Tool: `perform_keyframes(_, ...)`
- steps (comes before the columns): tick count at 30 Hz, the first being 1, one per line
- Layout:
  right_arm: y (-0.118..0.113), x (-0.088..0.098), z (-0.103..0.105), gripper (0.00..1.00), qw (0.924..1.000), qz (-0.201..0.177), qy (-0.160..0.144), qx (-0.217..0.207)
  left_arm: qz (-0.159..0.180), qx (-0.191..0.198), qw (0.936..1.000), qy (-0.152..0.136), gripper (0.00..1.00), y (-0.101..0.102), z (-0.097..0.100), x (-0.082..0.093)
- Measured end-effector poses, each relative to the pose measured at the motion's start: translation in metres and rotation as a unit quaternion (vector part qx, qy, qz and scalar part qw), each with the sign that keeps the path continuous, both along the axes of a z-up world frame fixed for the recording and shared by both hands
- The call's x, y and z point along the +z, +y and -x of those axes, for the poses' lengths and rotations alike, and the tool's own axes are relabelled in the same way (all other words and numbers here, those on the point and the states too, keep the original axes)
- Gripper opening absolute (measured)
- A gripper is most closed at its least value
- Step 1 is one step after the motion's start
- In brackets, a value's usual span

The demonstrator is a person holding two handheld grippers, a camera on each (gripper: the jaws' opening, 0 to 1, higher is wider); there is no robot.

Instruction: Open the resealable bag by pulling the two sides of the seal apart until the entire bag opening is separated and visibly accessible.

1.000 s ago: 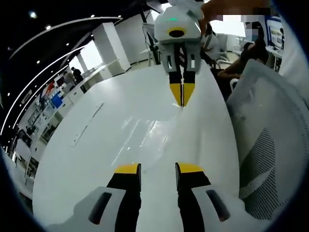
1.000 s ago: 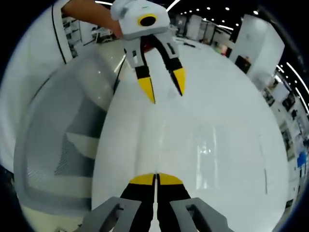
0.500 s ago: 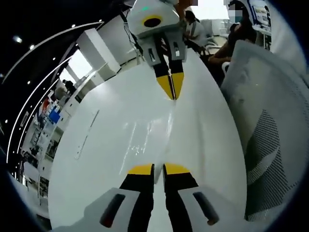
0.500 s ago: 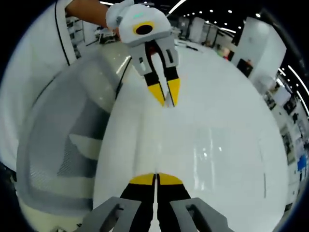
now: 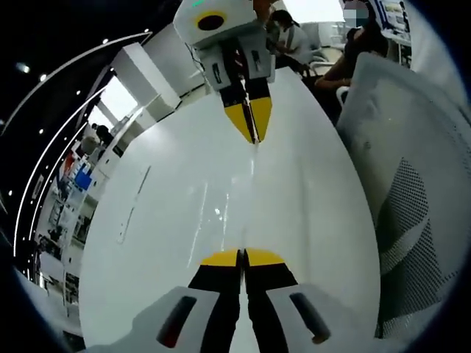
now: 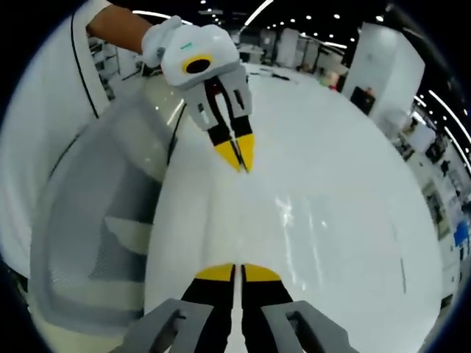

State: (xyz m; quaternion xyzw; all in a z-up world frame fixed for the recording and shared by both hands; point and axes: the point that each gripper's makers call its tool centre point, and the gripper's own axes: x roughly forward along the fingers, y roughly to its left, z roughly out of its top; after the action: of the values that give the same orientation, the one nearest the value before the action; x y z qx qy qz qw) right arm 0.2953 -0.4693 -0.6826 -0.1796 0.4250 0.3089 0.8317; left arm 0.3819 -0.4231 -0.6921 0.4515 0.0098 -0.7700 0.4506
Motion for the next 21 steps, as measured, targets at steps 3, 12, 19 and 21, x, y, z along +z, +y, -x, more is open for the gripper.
perform_keyframes(3, -0.002, 0.002, -0.002, 0.0, 0.9999, -0.005, -0.004, -0.009, 0.003, 0.006, 1.0, 0.005, 0.0, -0.001, -0.001, 0.003)
perform_keyframes(12, 0.011, 0.01, -0.02, 0.09, 0.9986, -0.025, -0.042, -0.02, 0.0, 0.004, 0.9999, 0.012, 0.0, -0.002, 0.003, 0.006)
perform_keyframes(19, 0.03, 0.016, -0.043, 0.11, 0.9955, -0.054, -0.073, -0.03, -0.008, 0.005, 0.9996, 0.026, 0.0, -0.005, 0.009, 0.01)
perform_keyframes(21, 0.035, 0.017, -0.049, 0.11, 0.9948, -0.053, -0.082, -0.027, -0.009, 0.004, 0.9996, 0.026, 0.0, -0.005, 0.009, 0.011)
